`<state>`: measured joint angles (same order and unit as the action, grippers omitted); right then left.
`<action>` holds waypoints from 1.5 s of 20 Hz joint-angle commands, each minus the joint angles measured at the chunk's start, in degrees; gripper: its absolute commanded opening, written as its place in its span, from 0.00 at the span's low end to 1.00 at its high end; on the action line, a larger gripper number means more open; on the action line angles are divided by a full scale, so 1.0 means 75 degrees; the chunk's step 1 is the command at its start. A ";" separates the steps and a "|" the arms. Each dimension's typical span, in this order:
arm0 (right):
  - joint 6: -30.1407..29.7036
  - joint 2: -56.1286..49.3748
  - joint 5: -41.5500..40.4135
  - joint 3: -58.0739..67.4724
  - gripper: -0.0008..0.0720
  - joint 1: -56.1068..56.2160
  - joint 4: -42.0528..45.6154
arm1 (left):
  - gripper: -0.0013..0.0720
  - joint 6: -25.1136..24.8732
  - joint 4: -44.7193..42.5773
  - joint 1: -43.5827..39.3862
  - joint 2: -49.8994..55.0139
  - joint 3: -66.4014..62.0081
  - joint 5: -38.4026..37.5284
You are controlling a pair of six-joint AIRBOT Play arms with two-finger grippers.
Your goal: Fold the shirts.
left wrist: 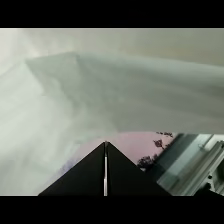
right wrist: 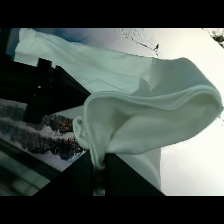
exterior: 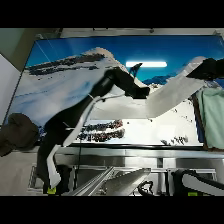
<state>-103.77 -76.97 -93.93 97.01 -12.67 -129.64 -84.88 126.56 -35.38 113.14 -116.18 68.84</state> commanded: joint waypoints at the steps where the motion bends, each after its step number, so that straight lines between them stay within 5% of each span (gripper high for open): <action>1: 0.0548 0.0006 0.0647 -0.0050 0.04 0.0997 -0.0012 | 0.04 -0.0242 -0.0423 0.1256 -0.1833 0.0015 0.1425; 6: 0.1320 -0.0530 0.3826 -0.0880 0.04 0.3928 -0.0006 | 0.04 -0.0297 -0.0941 0.3491 -0.4176 0.0015 0.2343; 11: 0.1958 -0.2885 0.7714 -0.1014 0.04 0.6779 -0.0096 | 0.04 -0.1029 -0.0933 0.5115 -0.5517 0.0032 0.2739; 12: 0.1958 -0.3340 0.8574 -0.0982 0.11 0.7224 -0.0096 | 0.04 -0.1169 -0.0935 0.5316 -0.5692 0.0032 0.2766; 13: 0.1958 -0.3698 0.9072 -0.0906 0.60 0.7525 -0.0093 | 0.04 -0.1172 -0.0933 0.5508 -0.5840 0.0032 0.2786; 14: 0.1958 -0.3835 0.9023 -0.0793 0.90 0.7560 -0.0087 | 0.04 -0.1172 -0.0930 0.5662 -0.5963 0.0032 0.2766; 24: 0.2299 -0.1702 0.2643 -0.0484 0.91 0.2751 0.2436 | 0.04 -0.1282 -0.0924 0.5488 -0.6149 0.0035 0.2838; 30: 0.1125 -0.2177 0.2873 -0.2626 0.91 0.1716 0.1087 | 0.04 -0.1154 -0.0924 0.4954 -0.6132 0.0035 0.2836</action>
<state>-89.71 -91.48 -70.59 83.24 3.70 -115.57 -94.02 119.63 3.55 67.11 -115.92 90.08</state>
